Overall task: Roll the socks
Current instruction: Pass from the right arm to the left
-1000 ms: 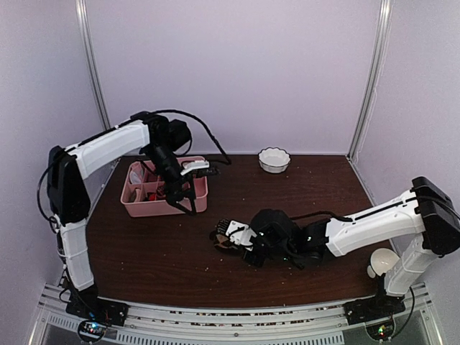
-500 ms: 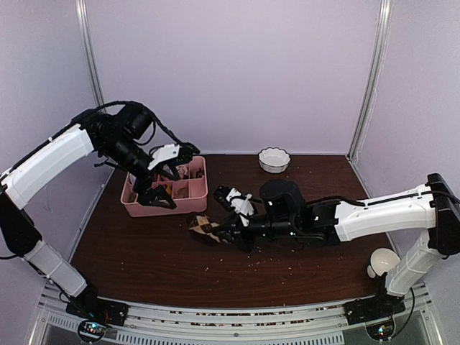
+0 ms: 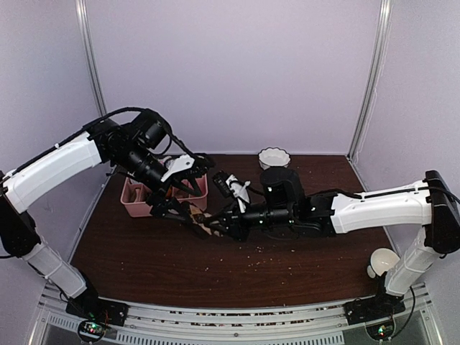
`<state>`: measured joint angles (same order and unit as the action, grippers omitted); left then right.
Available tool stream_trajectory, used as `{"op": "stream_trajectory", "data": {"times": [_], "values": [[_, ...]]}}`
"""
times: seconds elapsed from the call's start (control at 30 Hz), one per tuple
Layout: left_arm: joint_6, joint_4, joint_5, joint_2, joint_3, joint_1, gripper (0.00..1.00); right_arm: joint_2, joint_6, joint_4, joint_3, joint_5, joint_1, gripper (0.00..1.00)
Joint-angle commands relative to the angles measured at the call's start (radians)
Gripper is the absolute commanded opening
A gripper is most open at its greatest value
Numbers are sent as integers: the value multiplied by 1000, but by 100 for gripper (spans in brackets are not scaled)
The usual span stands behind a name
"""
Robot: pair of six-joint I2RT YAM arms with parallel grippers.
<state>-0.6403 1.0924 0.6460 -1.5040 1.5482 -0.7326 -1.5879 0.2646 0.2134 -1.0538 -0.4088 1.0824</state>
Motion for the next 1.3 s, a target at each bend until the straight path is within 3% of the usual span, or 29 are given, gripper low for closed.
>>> {"op": "stream_trajectory", "data": {"times": [0.0, 0.17, 0.3, 0.37, 0.43, 0.53, 0.77, 0.97, 1.03, 1.13, 1.27], "values": [[-17, 10, 81, -53, -25, -20, 83, -16, 25, 28, -44, -41, 1, 0], [-50, 82, 80, -122, -4, -21, 68, -28, 38, 38, -56, -65, 1, 0], [-51, 78, 45, -132, 9, -21, 44, -40, 48, 42, -60, -87, 1, 0], [-54, 70, 21, -126, 5, -21, 37, -36, 64, 70, -45, -94, -2, 0], [-56, 65, -8, -119, -1, -21, 41, -28, 79, 96, -24, -104, -10, 0], [-24, 38, -34, -103, -17, -15, 62, -15, 86, 113, -3, -106, -15, 0], [43, -22, 5, -66, -37, 25, 55, -10, 157, 228, 48, -147, -34, 0], [37, 20, 102, -75, -4, 44, 39, -12, 181, 263, 57, -169, -44, 0], [26, 39, 133, -84, 9, 44, 28, -17, 201, 289, 63, -180, -50, 0], [2, 63, 138, -89, 20, 44, 0, -30, 261, 366, 80, -205, -63, 0], [-26, 121, 149, -114, 60, 47, 0, -53, 298, 412, 77, -226, -70, 0]]}}
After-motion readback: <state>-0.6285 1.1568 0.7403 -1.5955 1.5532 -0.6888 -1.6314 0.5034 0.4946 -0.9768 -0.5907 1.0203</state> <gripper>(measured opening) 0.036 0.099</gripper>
